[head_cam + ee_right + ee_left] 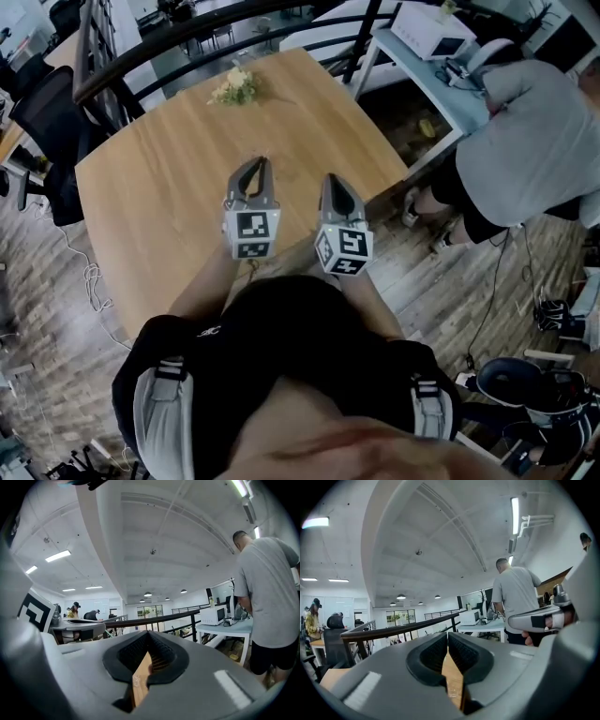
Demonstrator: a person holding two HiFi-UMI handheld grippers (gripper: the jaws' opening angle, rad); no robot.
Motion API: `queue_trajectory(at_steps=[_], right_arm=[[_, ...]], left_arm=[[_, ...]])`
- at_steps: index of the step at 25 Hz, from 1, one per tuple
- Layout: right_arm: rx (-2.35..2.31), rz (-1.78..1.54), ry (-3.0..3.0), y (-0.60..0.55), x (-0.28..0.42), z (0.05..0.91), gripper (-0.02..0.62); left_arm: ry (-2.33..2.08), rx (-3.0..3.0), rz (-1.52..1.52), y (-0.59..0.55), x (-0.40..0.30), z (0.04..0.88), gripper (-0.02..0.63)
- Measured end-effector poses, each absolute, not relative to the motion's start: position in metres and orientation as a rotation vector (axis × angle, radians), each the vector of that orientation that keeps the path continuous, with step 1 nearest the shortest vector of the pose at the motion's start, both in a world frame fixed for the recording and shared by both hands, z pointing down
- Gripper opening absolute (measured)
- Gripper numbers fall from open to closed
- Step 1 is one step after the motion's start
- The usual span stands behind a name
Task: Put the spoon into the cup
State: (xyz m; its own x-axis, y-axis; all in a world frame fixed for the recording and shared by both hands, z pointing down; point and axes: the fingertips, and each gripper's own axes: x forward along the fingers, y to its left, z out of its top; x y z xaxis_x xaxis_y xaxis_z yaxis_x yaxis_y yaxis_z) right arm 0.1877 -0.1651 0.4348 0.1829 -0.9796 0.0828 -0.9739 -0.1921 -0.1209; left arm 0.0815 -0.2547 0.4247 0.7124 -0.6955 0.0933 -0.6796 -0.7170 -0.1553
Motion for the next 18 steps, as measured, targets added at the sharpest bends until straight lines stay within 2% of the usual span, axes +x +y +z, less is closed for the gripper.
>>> queue_trajectory(at_steps=[18], right_arm=[[-2.097,-0.292,2.280,-0.237,0.175,0.457,0.000]], left_arm=[[1.483,-2.655,-0.225,-0.288,0.062,0.428,0.021]])
